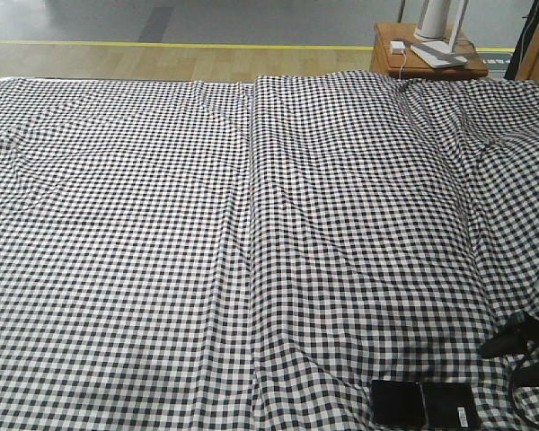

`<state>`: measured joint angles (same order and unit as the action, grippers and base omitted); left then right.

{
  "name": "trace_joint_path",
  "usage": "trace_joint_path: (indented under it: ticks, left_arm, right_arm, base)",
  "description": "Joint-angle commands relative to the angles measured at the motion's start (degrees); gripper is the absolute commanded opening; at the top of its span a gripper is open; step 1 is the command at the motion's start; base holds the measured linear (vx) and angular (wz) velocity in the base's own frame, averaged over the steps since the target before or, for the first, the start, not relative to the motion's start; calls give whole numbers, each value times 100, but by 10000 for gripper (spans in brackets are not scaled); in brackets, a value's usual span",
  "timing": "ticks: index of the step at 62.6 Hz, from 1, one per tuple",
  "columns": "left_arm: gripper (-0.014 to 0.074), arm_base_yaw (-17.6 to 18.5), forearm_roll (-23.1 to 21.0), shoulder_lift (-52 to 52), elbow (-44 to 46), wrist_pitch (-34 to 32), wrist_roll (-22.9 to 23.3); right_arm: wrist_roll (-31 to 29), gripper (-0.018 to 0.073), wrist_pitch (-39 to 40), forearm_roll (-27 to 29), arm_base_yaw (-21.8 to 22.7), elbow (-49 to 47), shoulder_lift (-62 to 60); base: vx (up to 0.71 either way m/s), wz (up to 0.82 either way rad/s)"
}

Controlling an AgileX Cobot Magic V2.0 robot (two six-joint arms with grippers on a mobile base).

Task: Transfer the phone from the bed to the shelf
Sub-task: 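Move the right gripper down toward the black phone near the bed edge, then close the right gripper on the black phone's edge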

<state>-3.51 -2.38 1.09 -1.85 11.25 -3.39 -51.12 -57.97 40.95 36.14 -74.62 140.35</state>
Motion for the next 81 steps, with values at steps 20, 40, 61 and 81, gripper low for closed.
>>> trace_joint_path:
  ticks: [20,40,61,81]
  left_arm:
    - [1,-2,-53,48,-41,-399,0]
    - [1,-2,-53,48,-41,-399,0]
    - [1,-2,-53,48,-41,-399,0]
    - [1,-2,-53,48,-41,-399,0]
  right_arm:
    - [-740,578,-678,232,38,-665,559]
    - [-1031,578,-769,555,38,-963,1184]
    - [-1377,578,-726,780,38,-1038,1638]
    - [-1457,578,-802,1011,31,-1143,2001]
  base:
    - [0,0]
    - [0,0]
    - [0,0]
    - [0,0]
